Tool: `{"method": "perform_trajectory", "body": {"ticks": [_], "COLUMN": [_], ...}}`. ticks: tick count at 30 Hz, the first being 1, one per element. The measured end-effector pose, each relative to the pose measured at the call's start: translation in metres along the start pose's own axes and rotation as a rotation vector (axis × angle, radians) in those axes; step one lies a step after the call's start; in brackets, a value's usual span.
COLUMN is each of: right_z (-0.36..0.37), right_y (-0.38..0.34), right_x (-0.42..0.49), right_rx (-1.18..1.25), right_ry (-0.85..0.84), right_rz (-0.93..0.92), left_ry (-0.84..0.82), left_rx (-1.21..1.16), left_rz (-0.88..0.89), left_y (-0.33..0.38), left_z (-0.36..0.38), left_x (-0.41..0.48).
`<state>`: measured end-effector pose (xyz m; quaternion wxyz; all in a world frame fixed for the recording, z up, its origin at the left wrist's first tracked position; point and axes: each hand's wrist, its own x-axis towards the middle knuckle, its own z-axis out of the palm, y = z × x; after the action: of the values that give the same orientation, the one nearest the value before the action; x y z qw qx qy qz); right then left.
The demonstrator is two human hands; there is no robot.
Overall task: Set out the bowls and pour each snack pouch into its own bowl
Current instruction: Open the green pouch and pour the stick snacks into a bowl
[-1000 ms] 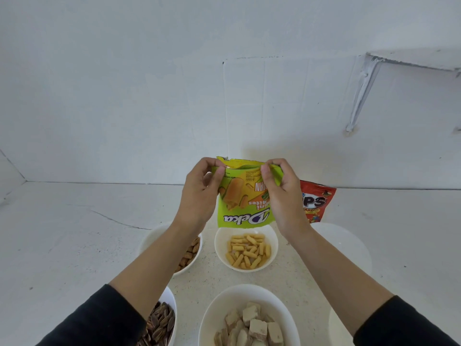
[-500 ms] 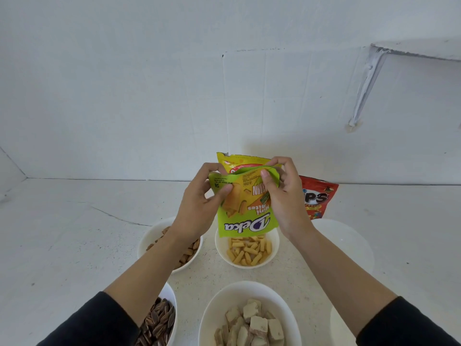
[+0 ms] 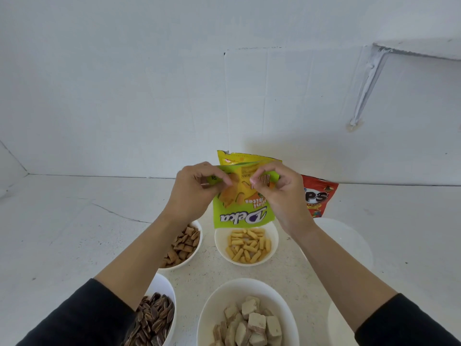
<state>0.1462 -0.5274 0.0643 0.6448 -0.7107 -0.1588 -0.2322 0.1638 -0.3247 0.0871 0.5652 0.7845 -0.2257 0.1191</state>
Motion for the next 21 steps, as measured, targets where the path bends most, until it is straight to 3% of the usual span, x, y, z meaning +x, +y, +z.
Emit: {"method": "perform_trajectory", "body": {"ticks": [6,11,14,21], "right_z": [0.003,0.007,0.01,0.009], "right_y": [-0.007,-0.01,-0.023,-0.008], "right_x": [0.003,-0.001,0.004,-0.022], "right_rx": [-0.129,-0.106,-0.11,-0.122], "right_ry": [-0.061,0.017,0.01,-0.26], "right_rz": [-0.131,-0.094,-0.139,0.063], "left_ry": [0.079,-0.137,-0.083,0.062], "left_rx": [-0.034,-0.111,-0.101,-0.206], "left_rz": [0.031,-0.035,-0.04,-0.115], "left_y": [0.001,-0.008,-0.001,0.009], "left_z": [0.002,0.001,-0.003,-0.019], "left_x": [-0.004,-0.018,-0.021,-0.042]}}
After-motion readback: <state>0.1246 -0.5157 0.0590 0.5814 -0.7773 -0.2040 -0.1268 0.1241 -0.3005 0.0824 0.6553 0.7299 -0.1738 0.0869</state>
